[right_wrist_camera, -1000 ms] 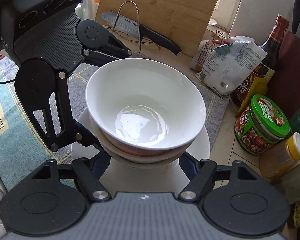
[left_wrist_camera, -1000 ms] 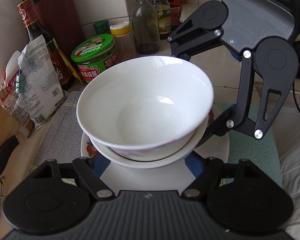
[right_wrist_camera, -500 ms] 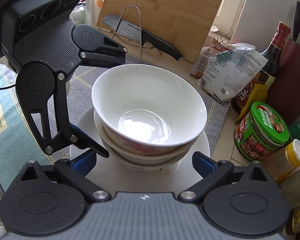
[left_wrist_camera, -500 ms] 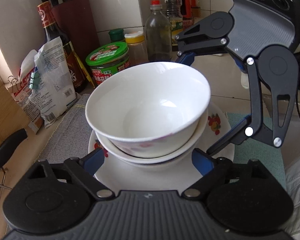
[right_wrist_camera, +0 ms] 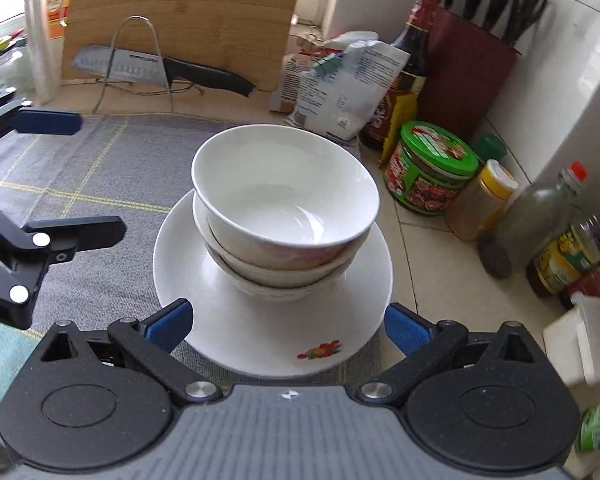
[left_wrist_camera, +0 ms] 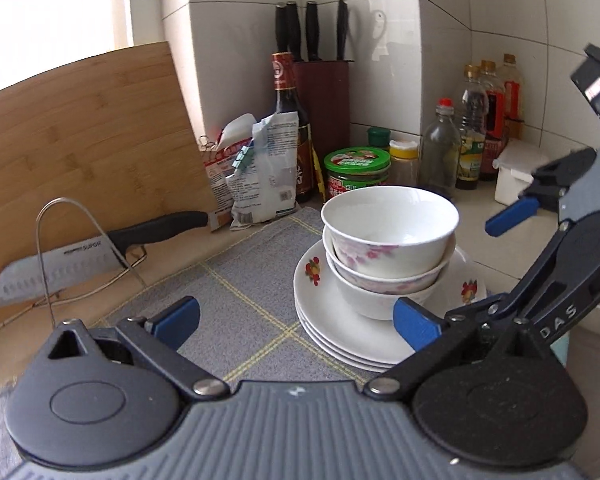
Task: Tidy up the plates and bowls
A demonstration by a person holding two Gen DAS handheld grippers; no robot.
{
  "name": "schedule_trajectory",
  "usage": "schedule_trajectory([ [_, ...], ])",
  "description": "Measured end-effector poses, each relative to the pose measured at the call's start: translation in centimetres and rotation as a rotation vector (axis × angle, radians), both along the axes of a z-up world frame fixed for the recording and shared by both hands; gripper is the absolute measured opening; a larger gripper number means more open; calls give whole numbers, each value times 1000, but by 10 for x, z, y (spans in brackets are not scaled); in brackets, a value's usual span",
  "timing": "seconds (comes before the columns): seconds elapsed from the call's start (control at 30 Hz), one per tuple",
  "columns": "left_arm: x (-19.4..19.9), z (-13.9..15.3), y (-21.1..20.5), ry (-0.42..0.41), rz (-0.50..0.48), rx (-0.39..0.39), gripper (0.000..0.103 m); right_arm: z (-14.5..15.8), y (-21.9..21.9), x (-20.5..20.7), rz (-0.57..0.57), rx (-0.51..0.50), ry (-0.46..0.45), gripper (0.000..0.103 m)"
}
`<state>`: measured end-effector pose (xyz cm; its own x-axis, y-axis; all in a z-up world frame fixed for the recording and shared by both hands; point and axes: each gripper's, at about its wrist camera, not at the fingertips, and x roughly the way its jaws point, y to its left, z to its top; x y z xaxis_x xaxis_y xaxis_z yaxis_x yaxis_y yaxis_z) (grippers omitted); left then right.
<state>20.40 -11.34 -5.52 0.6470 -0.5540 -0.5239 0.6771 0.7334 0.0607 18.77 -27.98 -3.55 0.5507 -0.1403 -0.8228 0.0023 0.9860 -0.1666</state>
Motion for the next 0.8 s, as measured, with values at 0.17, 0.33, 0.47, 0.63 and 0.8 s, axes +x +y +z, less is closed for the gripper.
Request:
schedule_trajectory([
  [0.17, -24, 11, 19, 61, 148, 41, 102, 1, 20, -34, -261, 76, -33, 103],
  [0.33, -44, 18, 35, 131, 186, 46, 102, 10, 39, -63, -368, 111, -72, 103],
  [0.47, -57, 25, 45, 163, 164, 23, 102, 25, 52, -79, -404, 75, -113, 103],
  [0.63, -65, 34, 50, 148, 168, 18, 102, 36, 55, -91, -438, 86, -147, 103],
  [0.8, -70, 38, 51, 134, 169, 16, 102, 44, 59, -100, -447, 89, -174, 103],
])
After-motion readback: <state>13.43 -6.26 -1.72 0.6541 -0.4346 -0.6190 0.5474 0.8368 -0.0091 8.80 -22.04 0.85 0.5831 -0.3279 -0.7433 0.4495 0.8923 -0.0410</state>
